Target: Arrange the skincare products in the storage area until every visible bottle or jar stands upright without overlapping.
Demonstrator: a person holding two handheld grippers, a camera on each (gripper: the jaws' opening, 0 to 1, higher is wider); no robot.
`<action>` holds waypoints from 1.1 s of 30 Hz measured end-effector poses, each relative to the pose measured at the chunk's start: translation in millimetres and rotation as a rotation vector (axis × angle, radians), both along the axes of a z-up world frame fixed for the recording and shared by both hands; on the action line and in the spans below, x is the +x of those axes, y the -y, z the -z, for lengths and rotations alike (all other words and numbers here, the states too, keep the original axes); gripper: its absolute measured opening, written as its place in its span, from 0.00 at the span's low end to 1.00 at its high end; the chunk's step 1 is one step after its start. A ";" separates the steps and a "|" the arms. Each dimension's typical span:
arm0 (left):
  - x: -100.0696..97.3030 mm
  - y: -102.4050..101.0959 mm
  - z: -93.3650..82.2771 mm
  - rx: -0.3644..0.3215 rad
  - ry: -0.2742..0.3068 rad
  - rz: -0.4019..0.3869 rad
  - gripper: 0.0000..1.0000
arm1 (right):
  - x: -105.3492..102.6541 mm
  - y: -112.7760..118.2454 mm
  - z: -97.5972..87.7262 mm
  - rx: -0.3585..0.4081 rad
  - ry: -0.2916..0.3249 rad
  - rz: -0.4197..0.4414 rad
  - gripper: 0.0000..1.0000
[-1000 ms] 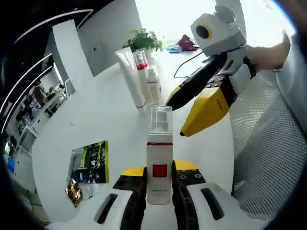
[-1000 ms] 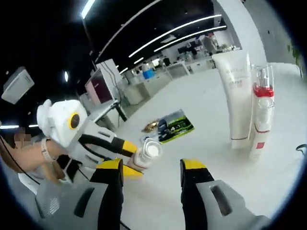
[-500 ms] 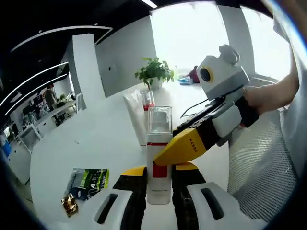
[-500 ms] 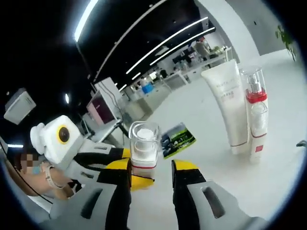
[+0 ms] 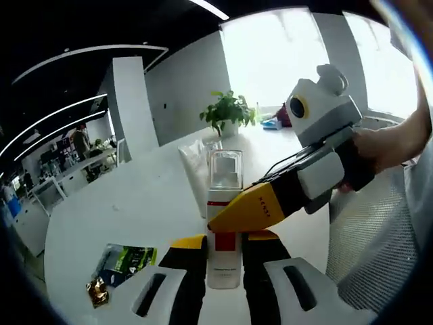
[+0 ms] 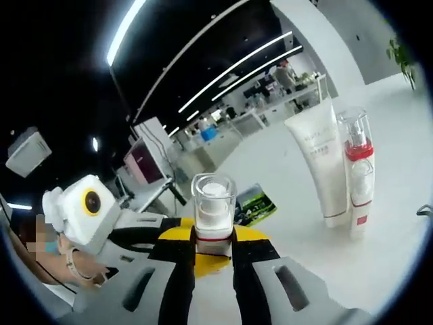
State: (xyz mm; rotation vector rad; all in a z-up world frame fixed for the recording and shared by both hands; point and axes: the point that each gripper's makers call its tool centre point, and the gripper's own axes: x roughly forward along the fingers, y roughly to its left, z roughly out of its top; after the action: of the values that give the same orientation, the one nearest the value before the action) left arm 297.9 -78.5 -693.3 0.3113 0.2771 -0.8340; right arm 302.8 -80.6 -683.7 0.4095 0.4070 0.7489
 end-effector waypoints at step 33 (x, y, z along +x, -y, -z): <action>-42.9 23.8 21.0 -0.001 -0.143 0.339 0.26 | -54.6 -1.5 -11.6 -0.243 0.389 -0.619 0.19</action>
State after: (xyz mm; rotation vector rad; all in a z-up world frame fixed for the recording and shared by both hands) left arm 255.0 -102.2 -714.3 0.3027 0.3626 -1.1936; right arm 248.2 -79.0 -672.1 -0.1093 0.2492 1.3348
